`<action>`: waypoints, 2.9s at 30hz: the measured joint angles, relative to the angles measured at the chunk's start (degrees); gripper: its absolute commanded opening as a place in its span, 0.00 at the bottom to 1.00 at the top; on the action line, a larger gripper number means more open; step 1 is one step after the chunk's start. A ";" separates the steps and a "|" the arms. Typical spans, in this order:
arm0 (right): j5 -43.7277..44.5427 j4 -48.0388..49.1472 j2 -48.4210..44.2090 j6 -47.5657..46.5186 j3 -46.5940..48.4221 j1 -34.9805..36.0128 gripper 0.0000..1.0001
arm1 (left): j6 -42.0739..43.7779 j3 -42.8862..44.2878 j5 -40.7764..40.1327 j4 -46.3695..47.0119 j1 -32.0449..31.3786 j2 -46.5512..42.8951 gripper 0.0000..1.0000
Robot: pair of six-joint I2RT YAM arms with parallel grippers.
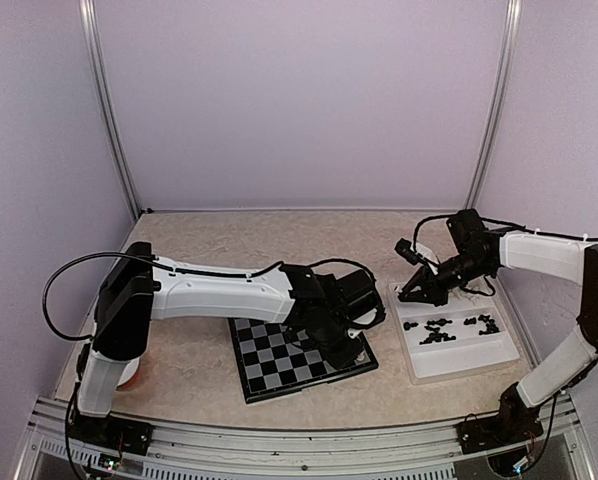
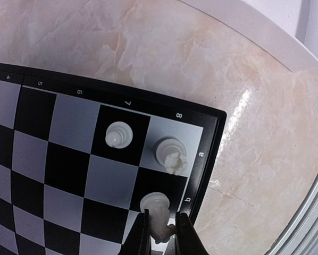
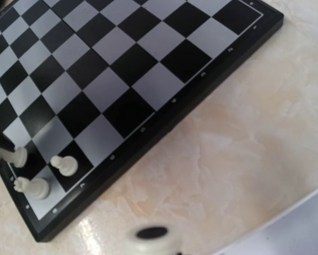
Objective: Set up the chess pieces on the board
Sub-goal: Place the knight at g1, then pass from the right arm to the left
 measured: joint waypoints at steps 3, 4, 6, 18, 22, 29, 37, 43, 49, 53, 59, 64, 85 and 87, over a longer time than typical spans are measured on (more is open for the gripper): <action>0.00 0.09 0.00 0.00 0.00 0.00 0.04 | 0.02 0.20 0.11 -0.09 0.00 0.42 0.00; 0.00 0.09 0.00 0.00 0.00 0.00 0.04 | 0.04 0.24 0.13 -0.09 0.00 0.50 0.00; 0.00 0.11 0.00 0.00 0.00 0.00 0.04 | 0.07 0.31 0.15 -0.09 0.00 0.72 0.00; 0.02 0.11 0.00 -0.02 0.00 0.00 0.04 | 0.20 0.96 0.63 -0.24 0.13 1.01 0.29; 0.00 0.09 0.00 -0.02 0.00 0.00 0.05 | 0.13 1.22 0.57 -0.37 0.37 1.01 0.35; -0.02 -2.49 0.15 -0.26 1.90 0.00 0.05 | -0.66 0.98 0.63 0.02 1.16 0.00 0.44; 2.67 -7.02 0.09 -2.36 9.97 4.57 0.05 | -9.90 -13.57 11.52 17.11 9.49 -17.68 0.45; 7.26 -9.90 -0.09 -4.20 15.72 13.25 0.06 | -18.10 -17.31 22.38 32.20 16.52 -21.57 0.47; 10.49 -11.76 -0.02 -4.66 20.81 17.40 0.06 | -21.84 -17.38 29.70 38.86 15.63 -19.69 0.47; 12.13 -12.33 0.37 -4.66 21.38 19.32 0.06 | -23.06 -17.38 32.22 40.65 15.50 -18.10 0.45; 13.49 -13.22 0.98 -4.66 21.40 19.61 0.06 | -24.06 -17.38 33.07 41.09 15.80 -16.94 0.43; 13.62 -13.22 0.98 -4.66 21.42 19.69 0.06 | -25.75 -17.62 32.79 41.90 16.31 -16.94 0.47; 13.64 -13.31 1.01 -4.46 21.42 20.35 0.07 | -29.64 -18.08 34.40 45.42 17.64 -14.80 0.24; 13.75 -13.35 1.05 -4.46 21.42 20.35 0.08 | -29.83 -18.08 34.86 45.92 17.64 -14.69 0.19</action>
